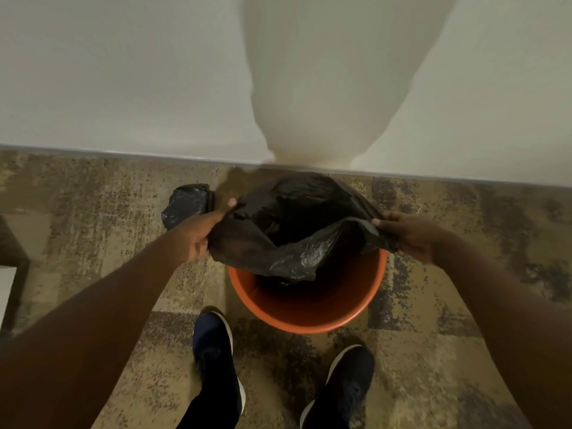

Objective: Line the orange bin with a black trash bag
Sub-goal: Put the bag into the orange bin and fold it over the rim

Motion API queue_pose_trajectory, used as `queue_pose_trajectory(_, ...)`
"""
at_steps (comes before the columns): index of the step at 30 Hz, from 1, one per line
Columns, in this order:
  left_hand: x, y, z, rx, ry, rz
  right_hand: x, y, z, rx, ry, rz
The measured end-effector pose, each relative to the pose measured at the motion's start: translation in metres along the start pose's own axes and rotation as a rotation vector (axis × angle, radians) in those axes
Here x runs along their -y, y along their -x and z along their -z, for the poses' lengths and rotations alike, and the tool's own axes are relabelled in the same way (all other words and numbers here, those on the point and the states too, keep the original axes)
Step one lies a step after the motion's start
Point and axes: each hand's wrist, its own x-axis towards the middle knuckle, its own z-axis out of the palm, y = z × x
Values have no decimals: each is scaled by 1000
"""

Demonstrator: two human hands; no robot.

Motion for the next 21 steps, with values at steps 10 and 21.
queue_pose_trajectory(10, 44, 55, -1, 16, 60, -109, -47, 39, -14, -165, -347, 8)
queue_pose_trajectory(21, 47, 101, -64, 91, 81, 69, -54, 67, -46, -298, -72, 97)
